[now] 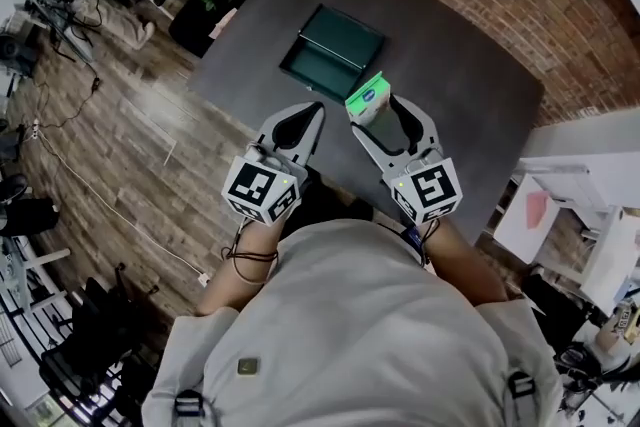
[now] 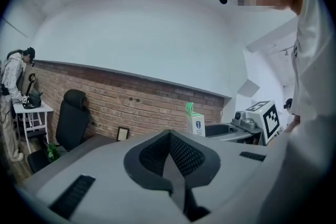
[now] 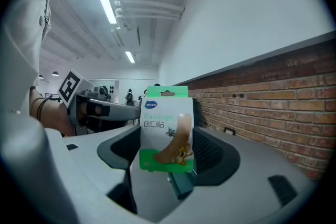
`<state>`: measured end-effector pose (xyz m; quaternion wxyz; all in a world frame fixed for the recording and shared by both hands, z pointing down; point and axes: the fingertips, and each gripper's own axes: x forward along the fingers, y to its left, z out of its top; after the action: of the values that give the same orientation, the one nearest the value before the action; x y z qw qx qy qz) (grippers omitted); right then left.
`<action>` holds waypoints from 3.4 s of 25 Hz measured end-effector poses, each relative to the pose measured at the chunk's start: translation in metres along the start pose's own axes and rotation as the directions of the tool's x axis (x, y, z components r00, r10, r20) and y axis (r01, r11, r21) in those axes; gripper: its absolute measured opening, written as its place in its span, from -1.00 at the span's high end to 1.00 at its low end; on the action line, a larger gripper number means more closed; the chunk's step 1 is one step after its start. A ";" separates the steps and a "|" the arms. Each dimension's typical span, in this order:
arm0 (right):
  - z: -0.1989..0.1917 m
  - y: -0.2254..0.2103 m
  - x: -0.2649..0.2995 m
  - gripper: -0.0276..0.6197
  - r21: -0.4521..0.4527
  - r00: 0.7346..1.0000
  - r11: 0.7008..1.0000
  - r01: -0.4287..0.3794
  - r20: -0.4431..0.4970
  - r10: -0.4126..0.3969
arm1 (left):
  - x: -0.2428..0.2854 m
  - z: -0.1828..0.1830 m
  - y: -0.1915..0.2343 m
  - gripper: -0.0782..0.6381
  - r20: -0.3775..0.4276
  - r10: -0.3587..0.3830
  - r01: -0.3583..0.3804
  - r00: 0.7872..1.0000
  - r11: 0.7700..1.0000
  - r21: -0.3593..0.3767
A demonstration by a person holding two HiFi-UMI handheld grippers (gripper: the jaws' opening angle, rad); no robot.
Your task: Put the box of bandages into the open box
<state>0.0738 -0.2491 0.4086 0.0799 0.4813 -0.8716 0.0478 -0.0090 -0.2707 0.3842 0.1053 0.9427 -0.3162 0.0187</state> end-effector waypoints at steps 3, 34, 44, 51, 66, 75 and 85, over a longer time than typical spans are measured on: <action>-0.011 -0.006 0.035 -0.03 -0.006 0.999 1.000 0.005 -0.038 -0.006 | 0.011 -0.010 0.031 0.74 -0.032 -0.017 0.017 0.999 1.000 -0.015; -0.222 -0.057 0.253 -0.03 -0.022 0.855 0.996 -0.082 -0.516 0.059 | 0.090 -0.181 0.226 0.74 -0.318 -0.103 0.056 0.943 0.986 -0.155; -0.300 -0.067 0.276 -0.03 -0.058 0.723 0.988 -0.141 -0.688 0.063 | 0.108 -0.222 0.249 0.74 -0.371 -0.116 0.047 0.921 0.981 -0.189; -0.334 -0.071 0.284 -0.03 -0.053 0.651 0.985 -0.165 -0.756 0.069 | 0.113 -0.236 0.253 0.74 -0.388 -0.125 0.047 0.913 0.978 -0.204; -0.335 -0.073 0.283 -0.03 -0.053 0.665 0.989 -0.137 -0.745 0.053 | 0.106 -0.240 0.248 0.74 -0.395 -0.123 0.038 0.910 0.976 -0.215; -0.293 -0.065 0.265 -0.02 -0.066 0.733 0.990 -0.121 -0.679 0.044 | 0.101 -0.219 0.224 0.74 -0.371 -0.099 0.032 0.924 0.983 -0.182; -0.212 -0.041 0.211 0.16 -0.098 0.837 0.989 -0.110 -0.546 0.039 | 0.077 -0.173 0.177 0.74 -0.313 -0.056 0.022 0.948 0.993 -0.112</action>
<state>0.0178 -0.4118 0.6563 0.3515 0.4078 -0.8326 0.1303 -0.0478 -0.4175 0.5939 0.2054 0.9265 -0.2771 0.1502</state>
